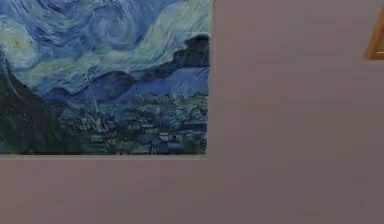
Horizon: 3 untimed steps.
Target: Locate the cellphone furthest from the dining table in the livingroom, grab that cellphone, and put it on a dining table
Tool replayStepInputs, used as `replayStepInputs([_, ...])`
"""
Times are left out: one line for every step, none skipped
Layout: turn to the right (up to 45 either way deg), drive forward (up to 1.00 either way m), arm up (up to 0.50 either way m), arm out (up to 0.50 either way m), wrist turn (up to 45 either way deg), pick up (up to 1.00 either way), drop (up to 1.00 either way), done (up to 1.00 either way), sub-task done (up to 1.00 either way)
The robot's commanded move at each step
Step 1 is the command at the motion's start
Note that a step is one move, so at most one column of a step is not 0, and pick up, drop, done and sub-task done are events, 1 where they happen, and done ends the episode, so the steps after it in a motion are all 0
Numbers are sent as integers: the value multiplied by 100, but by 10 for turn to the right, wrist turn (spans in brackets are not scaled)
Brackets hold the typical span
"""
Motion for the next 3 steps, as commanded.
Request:
replayStepInputs([-450, 0, 0, 0, 0, 0, 0, 0, 0])
replayStepInputs([-450, 0, 0, 0, 0, 0, 0, 0, 0])
replayStepInputs([-420, 0, 0, 0, 0, 0, 0, 0, 0])
